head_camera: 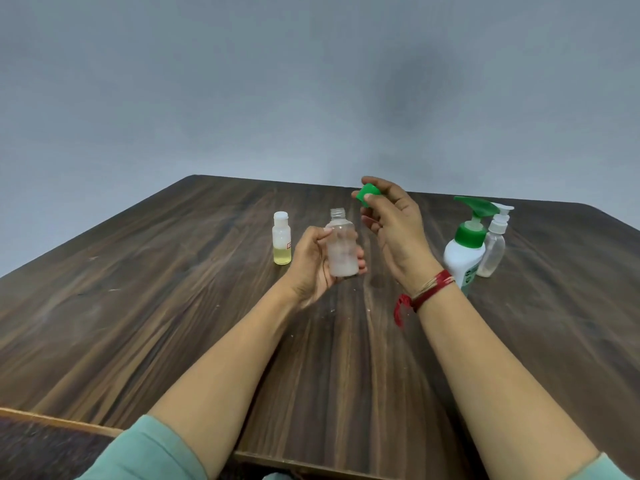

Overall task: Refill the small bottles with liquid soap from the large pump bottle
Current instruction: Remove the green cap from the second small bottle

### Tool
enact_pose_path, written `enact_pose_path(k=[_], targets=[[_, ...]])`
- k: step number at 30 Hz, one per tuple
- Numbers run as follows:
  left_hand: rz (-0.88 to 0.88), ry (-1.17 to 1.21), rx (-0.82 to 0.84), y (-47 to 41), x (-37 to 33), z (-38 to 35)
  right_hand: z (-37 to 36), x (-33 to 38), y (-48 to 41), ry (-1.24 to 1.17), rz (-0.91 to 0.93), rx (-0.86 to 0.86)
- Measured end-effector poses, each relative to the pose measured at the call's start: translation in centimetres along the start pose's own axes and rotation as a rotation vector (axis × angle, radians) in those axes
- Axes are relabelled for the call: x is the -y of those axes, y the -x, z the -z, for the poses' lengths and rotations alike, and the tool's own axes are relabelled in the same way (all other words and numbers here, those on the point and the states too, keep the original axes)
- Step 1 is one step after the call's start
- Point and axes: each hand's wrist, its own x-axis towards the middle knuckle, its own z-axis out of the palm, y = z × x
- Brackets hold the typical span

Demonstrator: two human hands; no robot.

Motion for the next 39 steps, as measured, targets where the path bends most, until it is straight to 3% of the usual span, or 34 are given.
enact_pose_path(k=[5, 13, 22, 26, 30, 35, 39], targets=[[-0.105, 0.01, -0.187, -0.2, -0.5, 0.0, 1.3, -2.5, -0.8, 0.075, -0.072, -0.202], [-0.253, -0.115, -0.392, -1.0, -0.7, 1.5, 1.5, -5.7, -0.8, 0.228, -0.265, -0.172], [-0.384, -0.34, -0.348, -1.5, -1.6, 2.9, 0.8, -7.7, -0.6, 0.678, -0.147, 0.044], [-0.382, -0.265, -0.403, -1.8, -1.9, 3.7, -0.3, -8.0, -0.5, 0.872, -0.139, 0.126], [-0.267, -0.012, -0.435, -1.6, -2.3, 3.5, -1.1, -8.0, -0.3, 1.034, -0.145, 0.134], [-0.178, 0.067, -0.34, -1.1, -2.7, 3.2, -1.3, -7.8, 0.0, 1.074, -0.149, 0.148], [-0.14, 0.068, -0.298, -0.8, -2.5, 2.4, -1.2, -6.2, 0.3, 1.085, 0.115, 0.08]])
